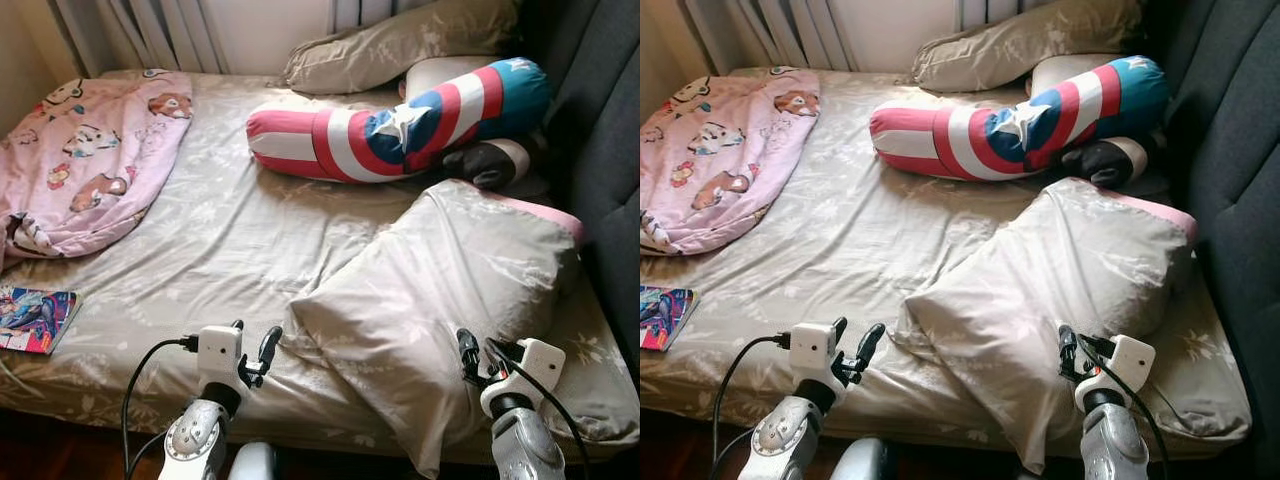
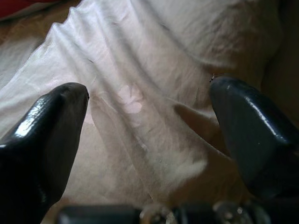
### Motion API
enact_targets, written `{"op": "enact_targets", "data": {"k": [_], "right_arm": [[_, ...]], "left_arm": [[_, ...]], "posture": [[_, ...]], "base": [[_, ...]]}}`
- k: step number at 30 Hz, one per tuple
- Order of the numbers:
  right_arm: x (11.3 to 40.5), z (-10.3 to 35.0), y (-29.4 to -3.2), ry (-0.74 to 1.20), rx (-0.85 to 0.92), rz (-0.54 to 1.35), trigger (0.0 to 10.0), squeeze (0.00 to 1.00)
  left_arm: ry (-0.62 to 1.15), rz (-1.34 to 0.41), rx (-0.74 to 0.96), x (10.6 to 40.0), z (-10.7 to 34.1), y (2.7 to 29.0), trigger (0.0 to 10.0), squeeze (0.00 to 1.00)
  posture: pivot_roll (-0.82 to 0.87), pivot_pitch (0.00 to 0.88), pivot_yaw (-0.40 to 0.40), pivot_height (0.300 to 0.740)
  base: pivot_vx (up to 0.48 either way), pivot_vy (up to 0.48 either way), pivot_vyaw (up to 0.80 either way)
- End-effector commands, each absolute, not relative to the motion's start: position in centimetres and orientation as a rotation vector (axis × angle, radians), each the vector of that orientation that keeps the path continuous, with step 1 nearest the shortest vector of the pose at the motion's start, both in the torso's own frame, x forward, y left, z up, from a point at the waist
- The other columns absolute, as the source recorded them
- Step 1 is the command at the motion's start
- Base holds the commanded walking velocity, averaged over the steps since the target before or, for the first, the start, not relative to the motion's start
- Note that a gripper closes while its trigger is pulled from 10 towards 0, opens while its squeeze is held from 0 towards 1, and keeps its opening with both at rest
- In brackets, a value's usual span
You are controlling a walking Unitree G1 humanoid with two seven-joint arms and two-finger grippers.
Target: Clean up the room
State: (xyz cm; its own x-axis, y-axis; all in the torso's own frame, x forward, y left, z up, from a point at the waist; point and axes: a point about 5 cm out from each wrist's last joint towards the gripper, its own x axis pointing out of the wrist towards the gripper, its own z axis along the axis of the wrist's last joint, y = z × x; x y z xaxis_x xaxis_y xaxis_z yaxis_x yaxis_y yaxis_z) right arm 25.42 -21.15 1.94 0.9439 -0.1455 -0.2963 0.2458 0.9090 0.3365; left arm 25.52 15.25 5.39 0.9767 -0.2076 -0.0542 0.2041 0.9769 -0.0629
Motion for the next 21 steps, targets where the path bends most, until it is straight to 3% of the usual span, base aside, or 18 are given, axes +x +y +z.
{"op": "enact_targets", "data": {"k": [1,19,20,21], "right_arm": [[25.3,1.3,-21.3,0.316,0.449,-0.241,10.0,1.0],[25.4,-0.9,-21.3,0.487,0.511,-0.238,10.0,1.0],[25.5,-1.0,-21.2,0.492,0.516,-0.228,10.0,0.78],[25.5,-1.0,-21.1,0.497,0.521,-0.221,10.0,0.78]], "left_arm": [[0.071,-0.217,-0.062,25.5,5.3,15.2,10.0,0.0],[0.079,-0.23,-0.058,25.4,5.2,15.2,10.0,0.0],[0.078,-0.231,-0.058,25.4,5.2,15.2,10.0,0.0],[0.078,-0.232,-0.058,25.4,5.2,15.2,10.0,0.0]], "posture": [[0.05,0.087,0.016,0.64],[0.05,0.092,0.024,0.64],[0.05,0.093,0.024,0.64],[0.05,0.093,0.024,0.64]], "base": [[0.0,0.0,0.0],[0.0,0.0,0.0],[0.0,0.0,0.0],[0.0,0.0,0.0]]}}
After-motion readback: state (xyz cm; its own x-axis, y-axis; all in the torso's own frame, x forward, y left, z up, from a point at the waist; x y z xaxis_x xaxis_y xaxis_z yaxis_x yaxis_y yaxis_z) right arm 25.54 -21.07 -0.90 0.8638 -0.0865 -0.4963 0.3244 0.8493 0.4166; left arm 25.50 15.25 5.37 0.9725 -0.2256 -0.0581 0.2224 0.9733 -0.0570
